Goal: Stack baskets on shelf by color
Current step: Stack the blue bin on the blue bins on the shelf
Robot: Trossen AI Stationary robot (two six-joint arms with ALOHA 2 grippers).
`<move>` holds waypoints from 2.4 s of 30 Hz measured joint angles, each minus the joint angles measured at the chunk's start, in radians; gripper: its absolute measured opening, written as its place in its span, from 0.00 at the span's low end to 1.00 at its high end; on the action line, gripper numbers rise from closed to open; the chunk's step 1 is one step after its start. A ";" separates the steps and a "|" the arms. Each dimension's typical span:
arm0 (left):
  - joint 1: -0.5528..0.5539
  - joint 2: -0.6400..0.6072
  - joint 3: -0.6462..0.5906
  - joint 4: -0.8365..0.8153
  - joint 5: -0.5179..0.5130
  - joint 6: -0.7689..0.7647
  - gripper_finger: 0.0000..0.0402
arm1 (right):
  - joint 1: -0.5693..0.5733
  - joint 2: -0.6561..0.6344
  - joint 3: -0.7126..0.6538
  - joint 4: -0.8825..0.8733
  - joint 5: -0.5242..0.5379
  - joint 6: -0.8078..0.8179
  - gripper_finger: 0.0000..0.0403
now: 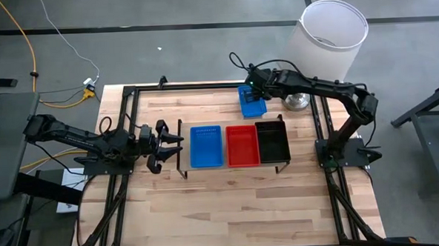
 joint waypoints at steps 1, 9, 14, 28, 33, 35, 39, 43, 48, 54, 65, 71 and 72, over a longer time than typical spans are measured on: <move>0.000 0.000 0.000 0.000 0.004 -0.007 0.42 | -0.006 0.000 -0.009 -0.001 -0.002 0.000 0.51; 0.000 0.000 0.000 0.000 0.006 -0.016 0.42 | -0.066 0.000 -0.089 0.055 -0.076 -0.005 0.51; 0.000 0.000 0.000 0.000 0.005 -0.016 0.42 | -0.078 0.000 -0.121 0.094 -0.114 -0.010 0.51; 0.000 0.000 0.001 0.000 0.003 -0.016 0.42 | -0.078 0.004 -0.159 0.151 -0.182 -0.035 0.51; 0.000 0.000 0.001 0.000 0.002 -0.016 0.42 | -0.078 0.063 -0.159 0.143 -0.215 -0.045 0.51; 0.000 0.000 0.001 0.000 0.002 -0.016 0.42 | -0.080 0.093 -0.159 0.158 -0.249 -0.080 0.51; 0.000 0.000 0.001 0.000 0.002 -0.016 0.42 | -0.086 0.118 -0.154 0.182 -0.272 -0.096 0.51; 0.000 0.000 0.001 0.000 0.002 -0.016 0.42 | -0.093 0.119 -0.153 0.176 -0.246 -0.097 0.51; 0.000 0.000 0.001 0.000 0.002 -0.016 0.42 | -0.093 0.116 -0.152 0.181 -0.243 -0.116 0.51; 0.000 0.000 0.001 0.000 0.002 -0.016 0.42 | -0.083 0.116 -0.100 0.171 -0.244 -0.166 0.51; 0.000 0.000 0.001 -0.001 0.002 -0.016 0.42 | -0.080 0.143 -0.078 -0.037 -0.070 -0.116 0.51; 0.000 0.000 0.001 -0.002 0.002 -0.016 0.42 | -0.080 0.161 -0.078 0.023 -0.085 -0.145 0.51; 0.000 0.000 0.001 -0.002 0.002 -0.016 0.42 | -0.080 0.161 -0.078 0.038 -0.093 -0.151 0.51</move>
